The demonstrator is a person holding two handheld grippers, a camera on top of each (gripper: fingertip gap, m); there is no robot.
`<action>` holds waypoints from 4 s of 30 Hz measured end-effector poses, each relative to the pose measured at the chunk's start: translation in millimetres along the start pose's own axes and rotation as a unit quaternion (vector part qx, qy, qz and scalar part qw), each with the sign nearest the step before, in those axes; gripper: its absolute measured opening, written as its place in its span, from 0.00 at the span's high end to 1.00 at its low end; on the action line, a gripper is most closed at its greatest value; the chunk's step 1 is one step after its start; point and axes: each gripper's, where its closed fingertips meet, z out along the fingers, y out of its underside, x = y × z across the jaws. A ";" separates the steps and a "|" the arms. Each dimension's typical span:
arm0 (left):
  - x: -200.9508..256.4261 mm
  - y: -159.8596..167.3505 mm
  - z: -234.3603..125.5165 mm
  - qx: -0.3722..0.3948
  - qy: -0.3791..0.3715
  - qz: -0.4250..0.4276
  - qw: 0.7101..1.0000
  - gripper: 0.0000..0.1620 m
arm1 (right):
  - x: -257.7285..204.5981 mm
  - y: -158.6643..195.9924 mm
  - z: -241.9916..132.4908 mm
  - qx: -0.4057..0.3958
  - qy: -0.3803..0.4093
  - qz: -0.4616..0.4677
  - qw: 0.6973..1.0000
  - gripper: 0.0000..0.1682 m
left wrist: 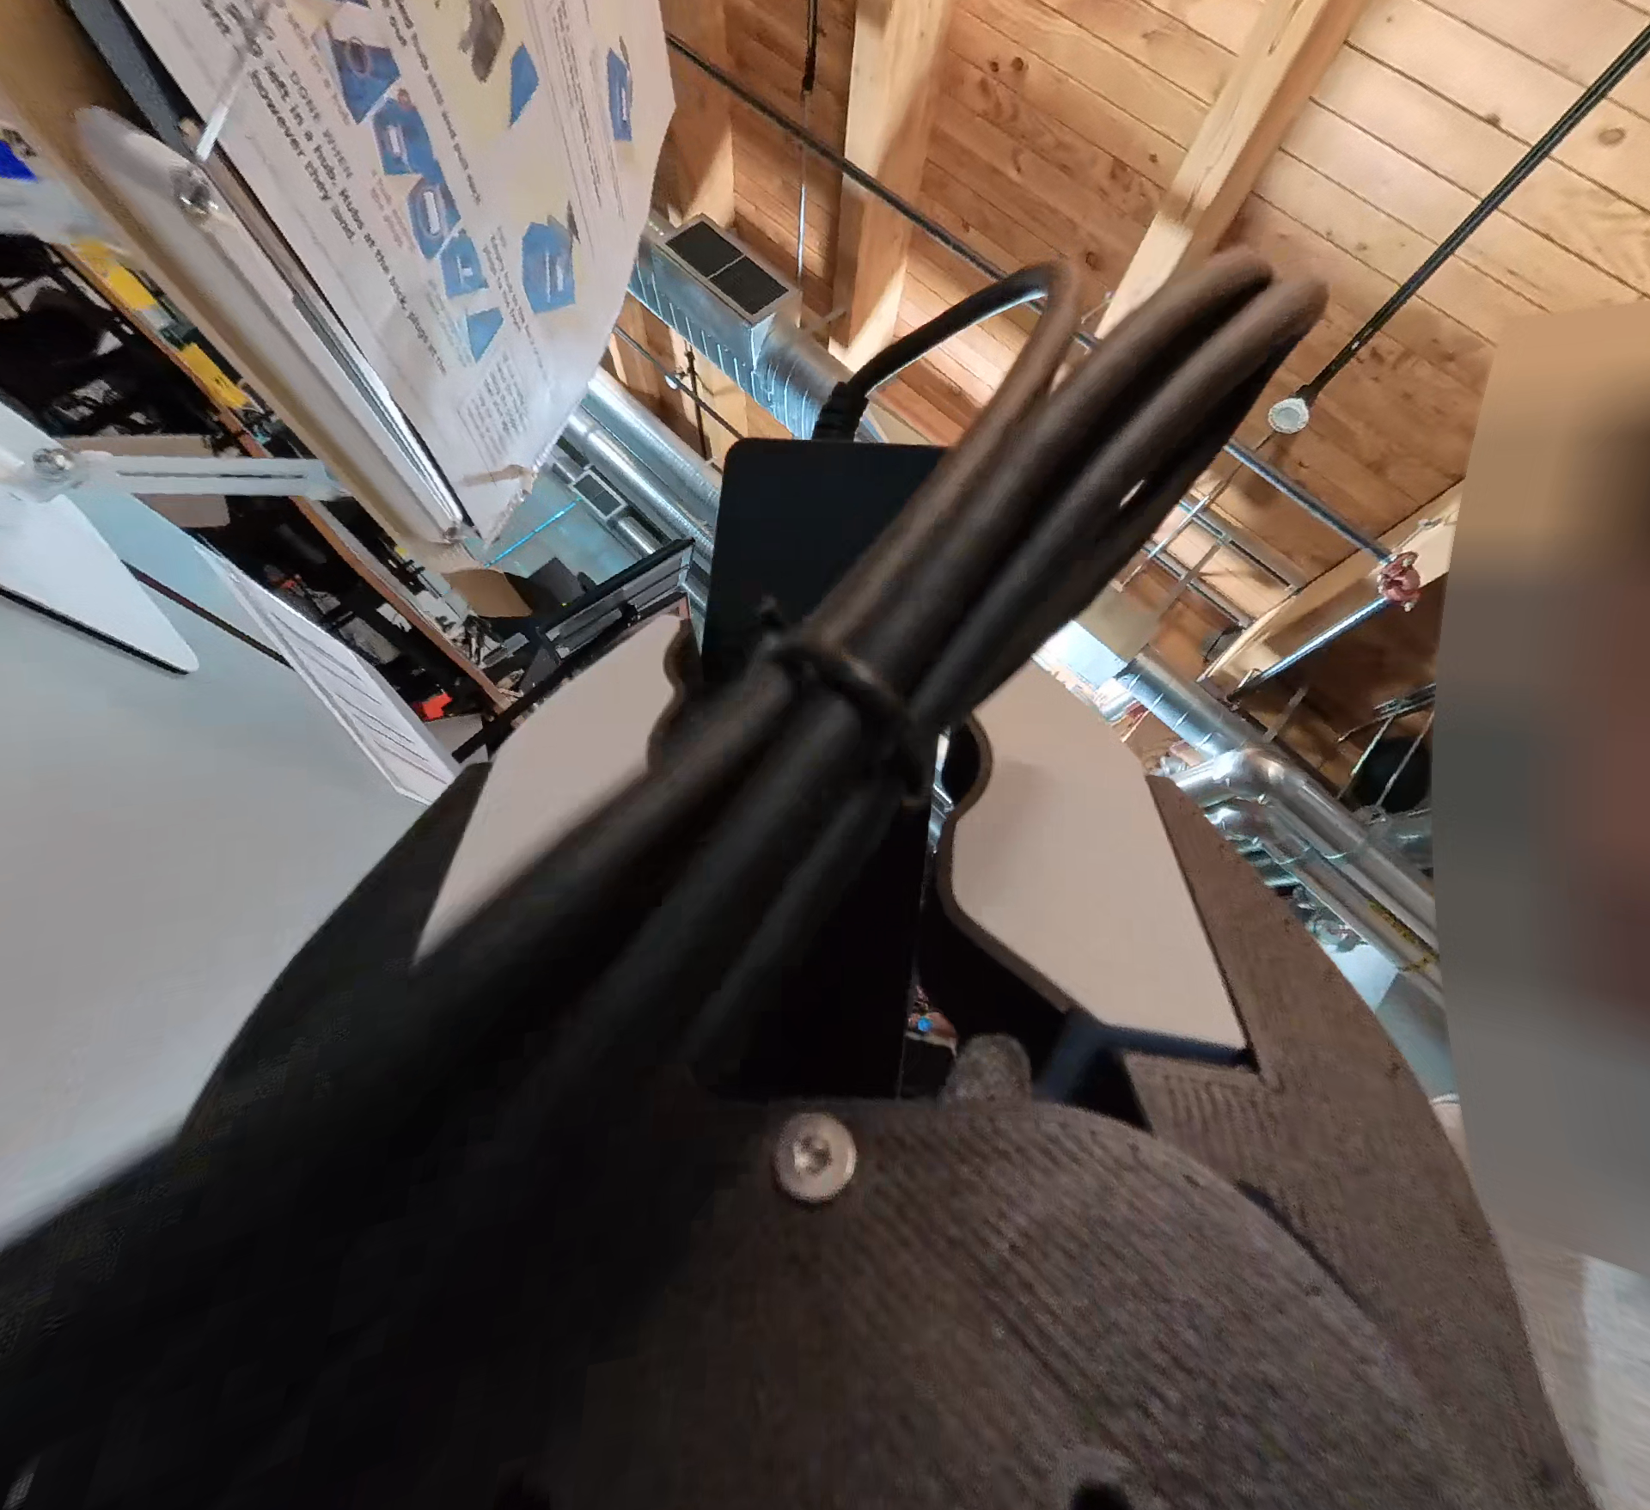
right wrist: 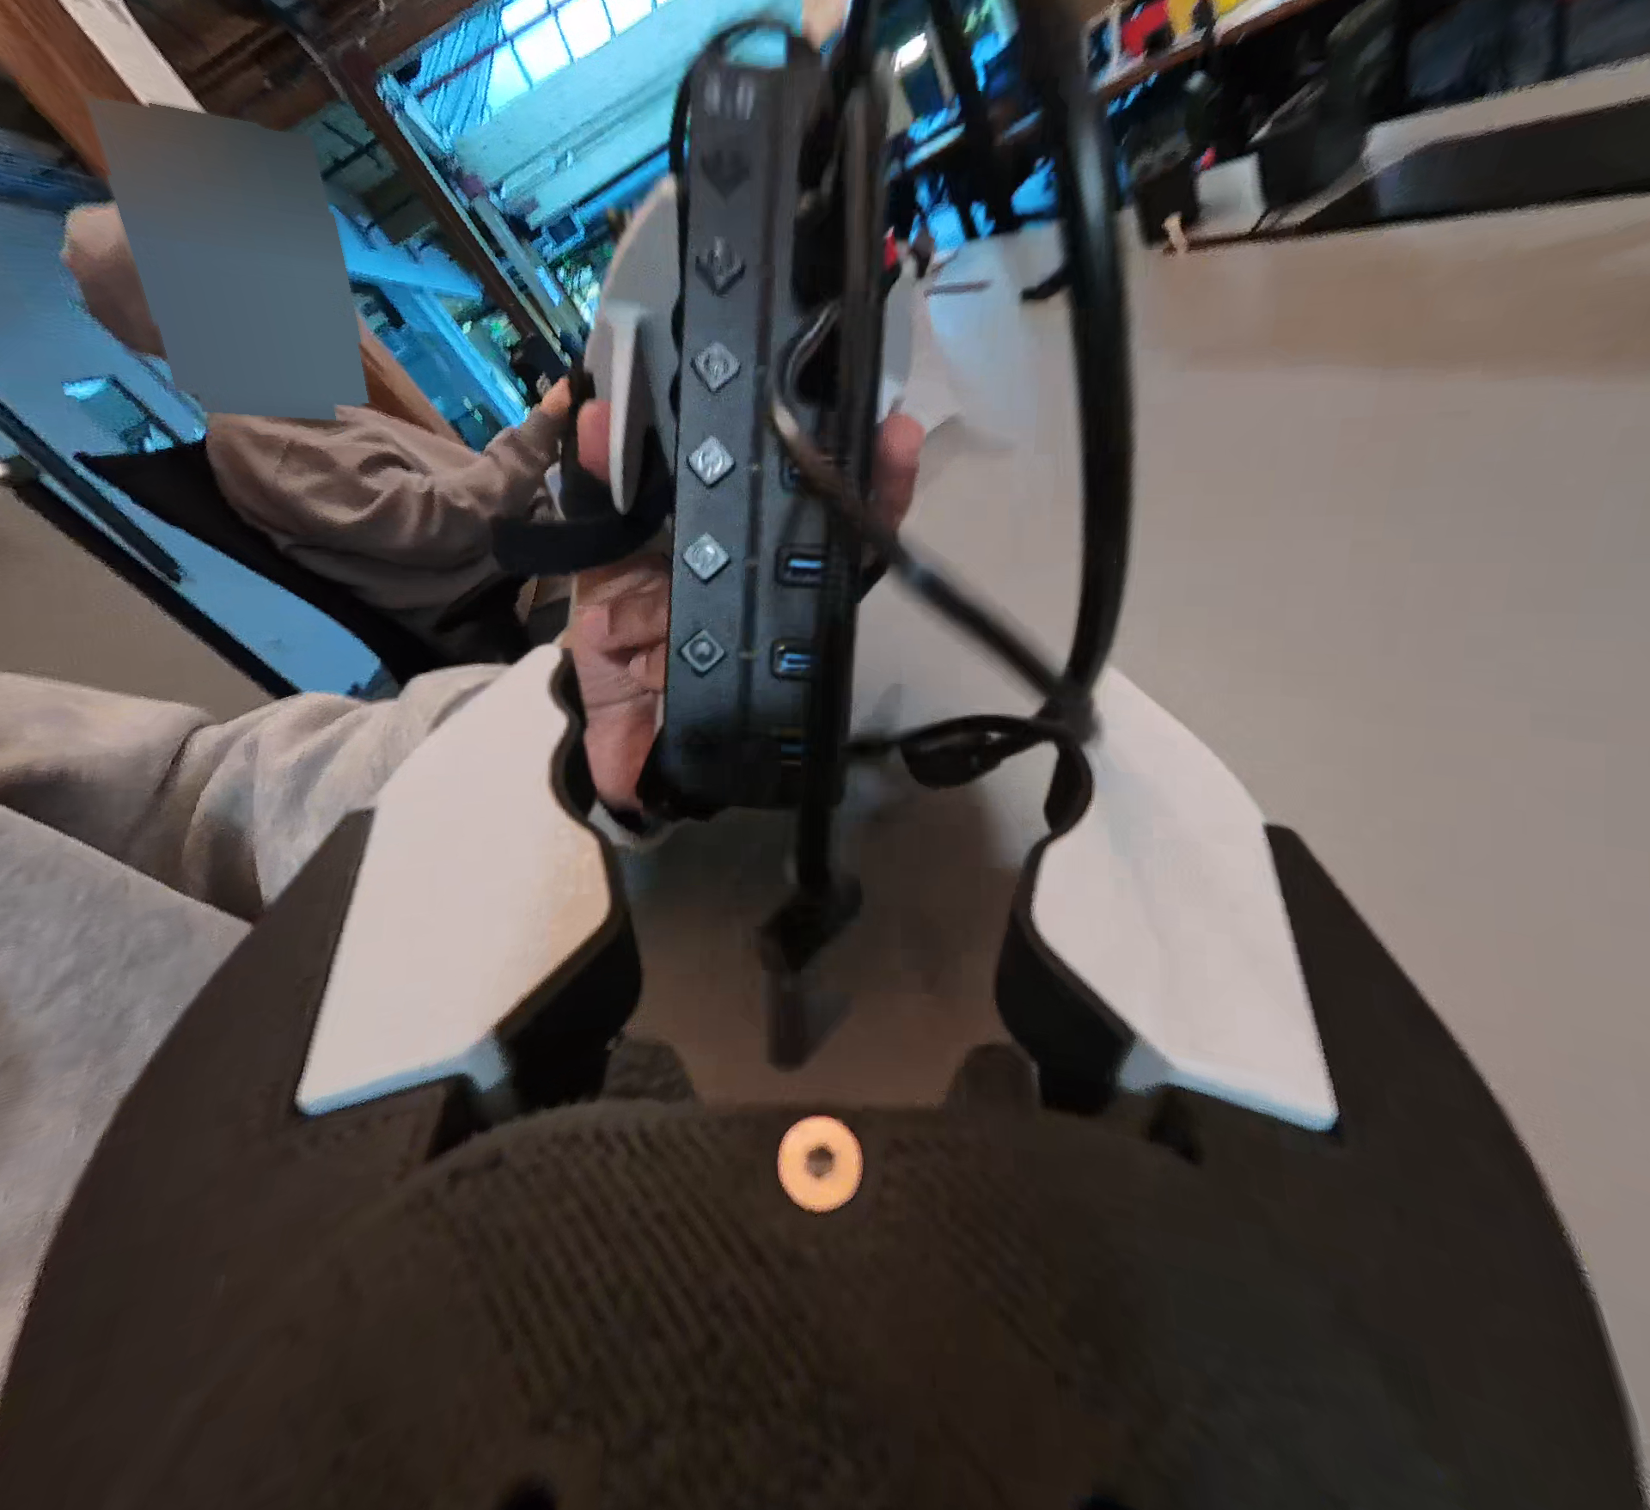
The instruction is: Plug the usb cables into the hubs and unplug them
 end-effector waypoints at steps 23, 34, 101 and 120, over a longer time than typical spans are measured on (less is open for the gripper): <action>30.7 24.4 10.2 -0.058 0.054 0.000 0.997 0.61 | -39.0 -6.4 -7.4 -0.034 -0.059 -0.029 0.997 0.64; 25.1 33.8 10.3 -0.088 0.039 0.022 0.995 0.61 | -29.9 -32.5 -25.0 0.054 -0.124 0.109 0.985 0.65; 9.7 81.0 6.8 -0.171 0.020 -0.083 0.982 0.69 | 193.0 -126.1 -292.1 -0.042 0.512 0.184 0.838 0.73; 1.5 84.9 6.1 -0.174 0.012 -0.095 0.980 0.70 | 162.5 -119.6 -293.4 0.010 0.392 0.119 0.912 0.79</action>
